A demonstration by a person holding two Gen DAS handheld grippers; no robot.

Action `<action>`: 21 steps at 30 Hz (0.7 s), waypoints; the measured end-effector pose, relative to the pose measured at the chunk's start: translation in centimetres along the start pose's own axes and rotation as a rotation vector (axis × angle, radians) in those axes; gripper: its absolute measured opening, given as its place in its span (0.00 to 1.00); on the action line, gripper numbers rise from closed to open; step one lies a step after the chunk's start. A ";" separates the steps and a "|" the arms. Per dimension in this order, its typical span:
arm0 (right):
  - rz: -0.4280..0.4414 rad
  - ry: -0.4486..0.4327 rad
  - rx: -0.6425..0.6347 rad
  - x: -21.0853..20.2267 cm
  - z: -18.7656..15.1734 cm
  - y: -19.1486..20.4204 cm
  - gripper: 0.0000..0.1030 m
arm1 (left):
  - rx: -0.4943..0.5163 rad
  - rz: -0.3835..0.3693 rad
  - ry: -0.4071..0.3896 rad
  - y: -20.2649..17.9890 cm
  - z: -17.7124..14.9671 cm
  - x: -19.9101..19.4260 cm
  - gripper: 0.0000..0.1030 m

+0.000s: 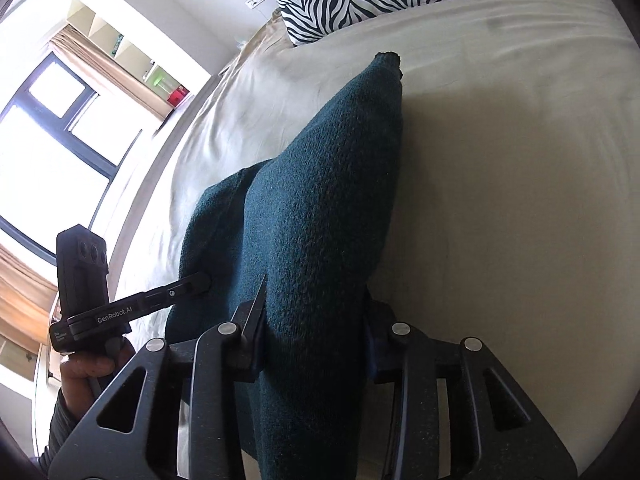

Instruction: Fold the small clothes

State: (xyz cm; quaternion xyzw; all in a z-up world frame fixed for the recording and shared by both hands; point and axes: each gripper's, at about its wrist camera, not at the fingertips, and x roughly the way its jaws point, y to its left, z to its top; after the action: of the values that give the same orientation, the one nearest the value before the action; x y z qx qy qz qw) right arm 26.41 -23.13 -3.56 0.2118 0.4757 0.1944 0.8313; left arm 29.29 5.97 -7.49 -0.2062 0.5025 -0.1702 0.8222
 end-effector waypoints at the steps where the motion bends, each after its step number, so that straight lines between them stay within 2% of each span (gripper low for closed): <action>1: 0.004 -0.011 0.002 -0.7 0.2 -0.1 0.33 | 0.015 -0.001 -0.009 -0.9 0.2 -0.2 0.23; 6: 0.019 -0.048 0.038 -3.9 1.1 -1.9 0.33 | 0.046 -0.023 -0.027 -3.6 0.9 0.0 0.23; 11: -0.012 -0.060 0.095 -4.6 0.2 -4.9 0.33 | 0.034 -0.050 0.011 -4.8 0.6 3.7 0.23; 13: -0.035 -0.054 0.126 -4.1 -0.1 -6.7 0.33 | 0.034 -0.027 0.038 -4.8 0.1 5.8 0.25; 14: -0.035 -0.033 0.147 -3.3 -0.2 -8.2 0.35 | 0.025 -0.018 0.043 -4.5 -0.2 6.7 0.27; 16: 0.005 0.004 0.236 -1.3 -1.5 -11.8 0.43 | -0.001 -0.053 0.024 -3.6 -0.6 7.4 0.34; 18: 0.079 -0.044 0.244 -1.5 -2.4 -12.8 0.44 | -0.013 -0.088 0.017 -3.1 -0.6 7.3 0.35; 21: 0.065 -0.069 0.242 -2.2 -3.2 -12.9 0.47 | -0.020 -0.096 0.001 -2.8 -0.6 6.4 0.41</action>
State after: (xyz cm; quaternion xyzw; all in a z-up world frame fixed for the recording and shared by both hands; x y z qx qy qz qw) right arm 24.12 -34.50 -10.35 0.3327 0.4597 0.1551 0.8086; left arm 31.31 0.31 -11.15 -0.2383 0.4940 -0.2044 0.8108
